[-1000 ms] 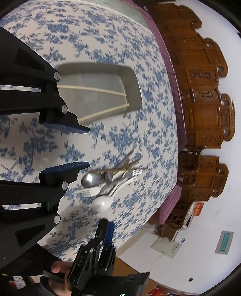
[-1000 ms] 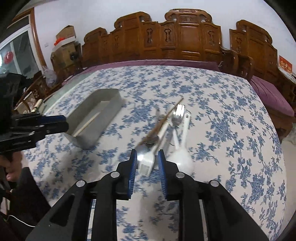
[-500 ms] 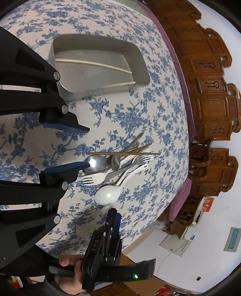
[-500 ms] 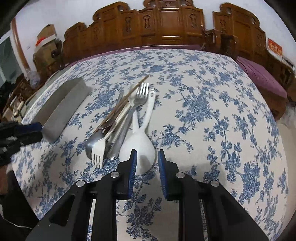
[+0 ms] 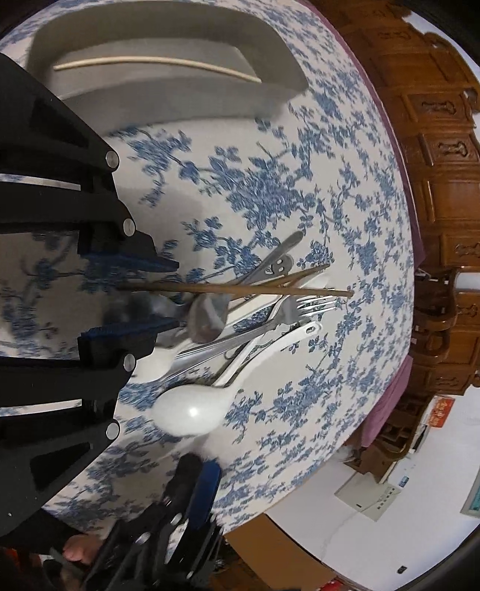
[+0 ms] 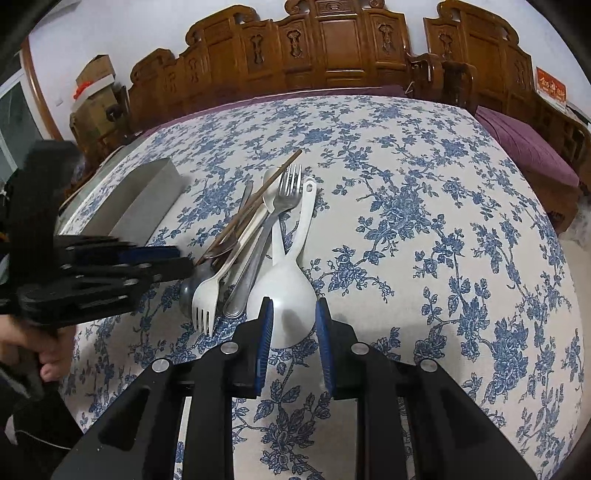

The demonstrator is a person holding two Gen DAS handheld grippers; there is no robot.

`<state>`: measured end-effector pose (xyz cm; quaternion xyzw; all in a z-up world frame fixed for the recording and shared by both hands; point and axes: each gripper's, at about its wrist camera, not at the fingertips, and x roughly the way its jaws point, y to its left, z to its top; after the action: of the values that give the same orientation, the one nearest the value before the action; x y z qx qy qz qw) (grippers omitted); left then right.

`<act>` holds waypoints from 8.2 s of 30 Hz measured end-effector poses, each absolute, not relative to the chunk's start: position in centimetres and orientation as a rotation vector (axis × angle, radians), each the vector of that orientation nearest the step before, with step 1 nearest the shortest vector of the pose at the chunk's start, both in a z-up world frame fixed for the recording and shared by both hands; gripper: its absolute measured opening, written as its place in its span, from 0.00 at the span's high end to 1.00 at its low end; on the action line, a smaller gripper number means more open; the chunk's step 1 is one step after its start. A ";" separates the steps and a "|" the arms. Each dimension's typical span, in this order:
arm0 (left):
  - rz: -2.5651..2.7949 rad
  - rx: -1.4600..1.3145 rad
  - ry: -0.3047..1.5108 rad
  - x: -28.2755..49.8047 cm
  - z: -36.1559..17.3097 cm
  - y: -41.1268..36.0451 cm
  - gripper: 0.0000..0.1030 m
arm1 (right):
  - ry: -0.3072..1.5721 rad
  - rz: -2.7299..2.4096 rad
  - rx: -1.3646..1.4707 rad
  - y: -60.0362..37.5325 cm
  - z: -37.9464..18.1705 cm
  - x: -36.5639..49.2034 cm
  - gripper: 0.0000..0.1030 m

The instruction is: Organize utensils

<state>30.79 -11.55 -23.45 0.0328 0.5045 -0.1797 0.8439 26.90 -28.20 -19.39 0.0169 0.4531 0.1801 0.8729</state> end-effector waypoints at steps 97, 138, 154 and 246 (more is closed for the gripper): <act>-0.348 -0.033 0.830 24.4 -15.1 0.9 0.95 | 0.884 0.442 -0.241 -15.2 -17.0 31.0 0.98; -0.166 -0.109 0.907 28.3 -17.5 8.7 0.94 | 0.841 0.663 -0.143 -4.9 -13.4 28.8 0.98; -0.089 -0.125 0.848 28.3 -15.3 12.2 0.83 | 0.904 0.691 -0.113 -1.8 -15.9 29.7 0.98; -0.407 0.080 0.892 24.6 -20.1 -6.6 0.55 | 1.120 0.332 0.160 -21.9 -22.8 34.6 0.81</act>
<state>24.60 -6.59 -20.14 0.0386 0.4284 -0.1952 0.8814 34.63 -21.85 -22.83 0.0756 0.5282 0.1566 0.8311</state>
